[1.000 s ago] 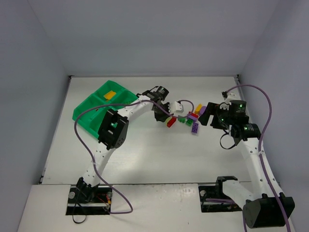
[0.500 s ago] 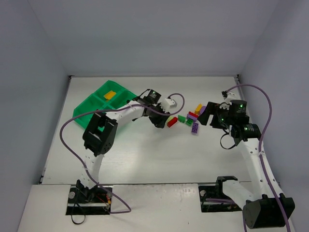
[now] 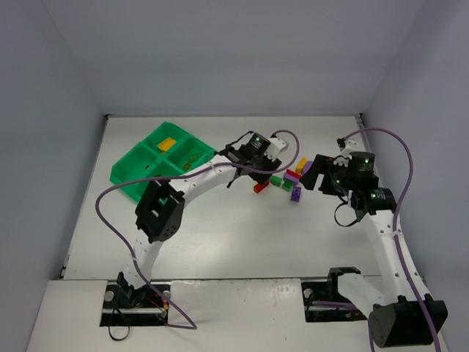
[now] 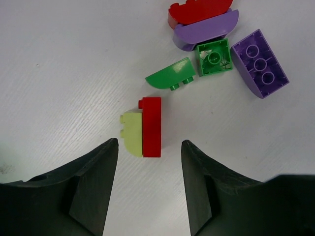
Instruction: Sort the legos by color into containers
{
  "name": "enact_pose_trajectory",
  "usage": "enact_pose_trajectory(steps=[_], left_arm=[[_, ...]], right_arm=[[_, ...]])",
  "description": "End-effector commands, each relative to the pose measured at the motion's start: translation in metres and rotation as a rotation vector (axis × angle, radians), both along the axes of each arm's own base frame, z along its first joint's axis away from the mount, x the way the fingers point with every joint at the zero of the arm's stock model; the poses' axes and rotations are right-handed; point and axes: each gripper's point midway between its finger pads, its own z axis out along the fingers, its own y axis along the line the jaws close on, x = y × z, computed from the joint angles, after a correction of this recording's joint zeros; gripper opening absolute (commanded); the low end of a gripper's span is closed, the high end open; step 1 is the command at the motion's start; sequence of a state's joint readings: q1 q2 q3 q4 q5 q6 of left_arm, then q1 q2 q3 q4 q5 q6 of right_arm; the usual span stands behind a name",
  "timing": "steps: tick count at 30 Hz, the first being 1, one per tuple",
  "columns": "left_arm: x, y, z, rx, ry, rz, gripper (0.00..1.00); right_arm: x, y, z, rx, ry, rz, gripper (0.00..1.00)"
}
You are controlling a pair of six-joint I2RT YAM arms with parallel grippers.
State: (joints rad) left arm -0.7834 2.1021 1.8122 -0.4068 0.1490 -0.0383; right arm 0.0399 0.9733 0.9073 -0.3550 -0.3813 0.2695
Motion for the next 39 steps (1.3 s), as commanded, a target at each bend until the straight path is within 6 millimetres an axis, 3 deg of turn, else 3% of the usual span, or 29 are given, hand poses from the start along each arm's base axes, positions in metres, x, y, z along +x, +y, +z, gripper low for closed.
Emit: enact_pose_trajectory(steps=[1, 14, 20, 22, 24, 26, 28, 31, 32, 34, 35, 36, 39], left_arm=[[0.009, -0.005, 0.011, 0.055, -0.073, 0.062, 0.49], [0.026, 0.001, -0.024, 0.222, -0.121, 0.138, 0.49], [0.024, -0.004, -0.036, 0.227, -0.098, 0.121, 0.48], [0.021, -0.005, -0.039, 0.225, -0.085, 0.112, 0.44], [0.018, -0.003, -0.041, 0.219, -0.072, 0.106, 0.30], [0.017, -0.003, -0.034, 0.200, -0.073, 0.100, 0.21], [0.015, 0.003, -0.024, 0.164, -0.054, 0.097, 0.05], [0.014, 0.009, -0.008, 0.100, -0.027, 0.111, 0.01], [0.012, 0.009, 0.013, 0.038, -0.026, 0.106, 0.00], [0.003, 0.004, 0.026, -0.110, 0.040, 0.074, 0.00], [0.007, 0.014, 0.055, -0.200, 0.028, 0.079, 0.00], [0.006, 0.014, 0.055, -0.263, 0.031, 0.064, 0.00], [-0.006, 0.018, 0.096, -0.385, 0.002, 0.027, 0.00]], right_arm=[[0.013, 0.000, 0.015, 0.004, -0.068, -0.006, 0.77], [0.011, 0.000, 0.012, 0.005, -0.062, -0.005, 0.77], [0.011, 0.001, 0.012, 0.007, -0.061, -0.004, 0.77], [0.010, 0.001, 0.012, 0.009, -0.064, -0.002, 0.77], [0.010, 0.001, 0.012, 0.010, -0.065, 0.001, 0.77], [0.009, 0.002, 0.013, 0.013, -0.065, 0.006, 0.77], [0.009, 0.006, 0.016, 0.026, -0.070, 0.024, 0.77], [0.008, 0.010, 0.019, 0.036, -0.078, 0.045, 0.76], [0.008, 0.010, 0.020, 0.040, -0.081, 0.050, 0.76], [0.009, 0.013, 0.024, 0.051, -0.091, 0.060, 0.76], [0.009, 0.016, 0.029, 0.067, -0.098, 0.074, 0.76], [0.010, 0.019, 0.030, 0.079, -0.099, 0.081, 0.76], [0.011, 0.030, 0.039, 0.151, -0.097, 0.105, 0.76]])
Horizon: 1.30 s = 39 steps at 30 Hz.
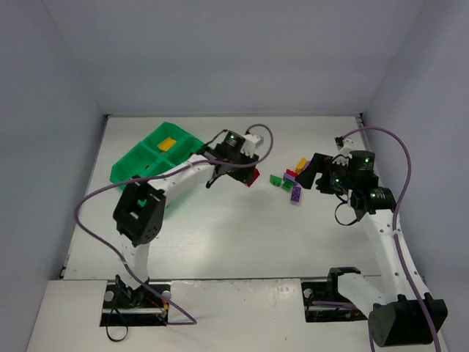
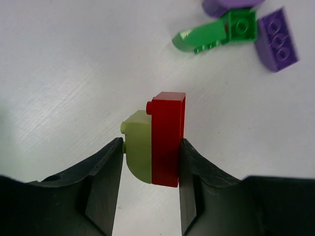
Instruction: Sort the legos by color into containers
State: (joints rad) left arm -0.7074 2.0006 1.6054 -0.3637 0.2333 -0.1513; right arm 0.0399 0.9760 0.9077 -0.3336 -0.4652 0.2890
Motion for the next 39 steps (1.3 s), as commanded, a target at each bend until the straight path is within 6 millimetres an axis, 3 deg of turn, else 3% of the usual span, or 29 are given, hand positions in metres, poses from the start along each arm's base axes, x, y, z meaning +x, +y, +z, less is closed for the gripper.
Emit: enact_pose_trajectory(steps=[1, 3, 4, 6, 12, 13, 17, 24, 39], left_arm=[[0.003, -0.024, 0.117, -0.348, -0.146, -0.045, 0.00], [-0.003, -0.025, 0.141, -0.419, -0.175, -0.040, 0.00], [-0.007, -0.024, 0.139, -0.442, -0.147, -0.015, 0.00], [-0.016, -0.028, 0.154, -0.485, -0.166, -0.015, 0.00], [-0.040, -0.033, 0.157, -0.427, -0.246, 0.004, 0.01], [-0.041, -0.033, 0.160, -0.417, -0.264, 0.004, 0.00], [-0.044, -0.034, 0.168, -0.394, -0.311, 0.021, 0.01], [-0.046, -0.034, 0.182, -0.397, -0.350, 0.022, 0.00], [-0.053, -0.038, 0.197, -0.430, -0.374, -0.001, 0.01]], right_arm=[[0.016, 0.018, 0.036, 0.108, -0.096, 0.045, 0.76], [0.018, 0.023, 0.036, 0.169, -0.072, 0.025, 0.76], [0.023, 0.025, 0.041, 0.189, -0.093, 0.019, 0.75], [0.026, 0.031, 0.041, 0.243, -0.078, 0.004, 0.75], [0.040, 0.055, 0.046, 0.295, -0.085, -0.012, 0.78], [0.043, 0.067, 0.053, 0.307, -0.106, 0.008, 0.79], [0.049, 0.081, 0.055, 0.328, -0.111, -0.005, 0.87], [0.058, 0.079, 0.051, 0.330, -0.116, -0.044, 0.87], [0.055, 0.092, 0.033, 0.353, -0.087, 0.033, 0.78]])
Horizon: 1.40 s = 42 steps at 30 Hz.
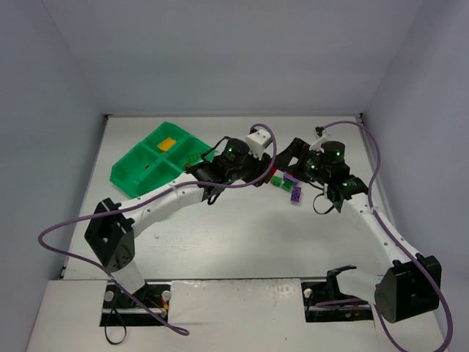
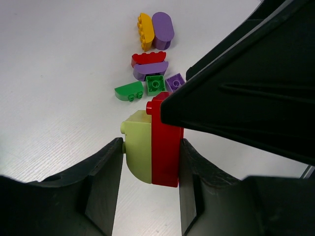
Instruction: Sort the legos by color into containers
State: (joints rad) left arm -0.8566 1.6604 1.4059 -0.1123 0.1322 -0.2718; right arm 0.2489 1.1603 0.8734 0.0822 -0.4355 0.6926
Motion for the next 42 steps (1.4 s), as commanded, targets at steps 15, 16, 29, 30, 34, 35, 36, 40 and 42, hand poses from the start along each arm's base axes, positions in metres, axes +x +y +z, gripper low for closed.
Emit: enact_pose_trajectory(steps=[15, 16, 29, 30, 34, 35, 36, 40, 42], left_arm=[[0.004, -0.008, 0.080, -0.154, -0.144, -0.008, 0.01], [0.004, -0.008, 0.080, -0.153, -0.143, -0.008, 0.01], [0.000, -0.011, 0.083, -0.166, -0.135, -0.034, 0.00], [-0.001, -0.010, 0.082, -0.162, -0.132, -0.034, 0.01], [-0.004, -0.008, 0.081, -0.158, -0.123, -0.044, 0.18], [-0.005, -0.007, 0.080, -0.154, -0.120, -0.046, 0.30], [-0.003, -0.004, 0.078, -0.148, -0.116, -0.042, 0.40], [-0.003, 0.016, 0.081, -0.157, -0.087, -0.046, 0.70], [-0.006, 0.025, 0.079, -0.192, -0.054, -0.077, 0.71]], right_arm=[[0.001, 0.018, 0.018, 0.062, -0.092, 0.090, 0.66], [0.001, 0.019, 0.017, 0.064, -0.089, 0.092, 0.65], [-0.002, 0.023, 0.015, 0.067, -0.098, 0.123, 0.41], [-0.002, 0.023, 0.016, 0.067, -0.102, 0.123, 0.30], [-0.003, 0.022, 0.019, 0.053, -0.125, 0.131, 0.05], [-0.003, 0.022, 0.018, 0.050, -0.126, 0.132, 0.00], [-0.004, 0.022, 0.018, 0.047, -0.130, 0.137, 0.00], [-0.006, 0.014, 0.020, 0.023, -0.163, 0.144, 0.00], [-0.005, 0.008, 0.022, 0.007, -0.188, 0.144, 0.00]])
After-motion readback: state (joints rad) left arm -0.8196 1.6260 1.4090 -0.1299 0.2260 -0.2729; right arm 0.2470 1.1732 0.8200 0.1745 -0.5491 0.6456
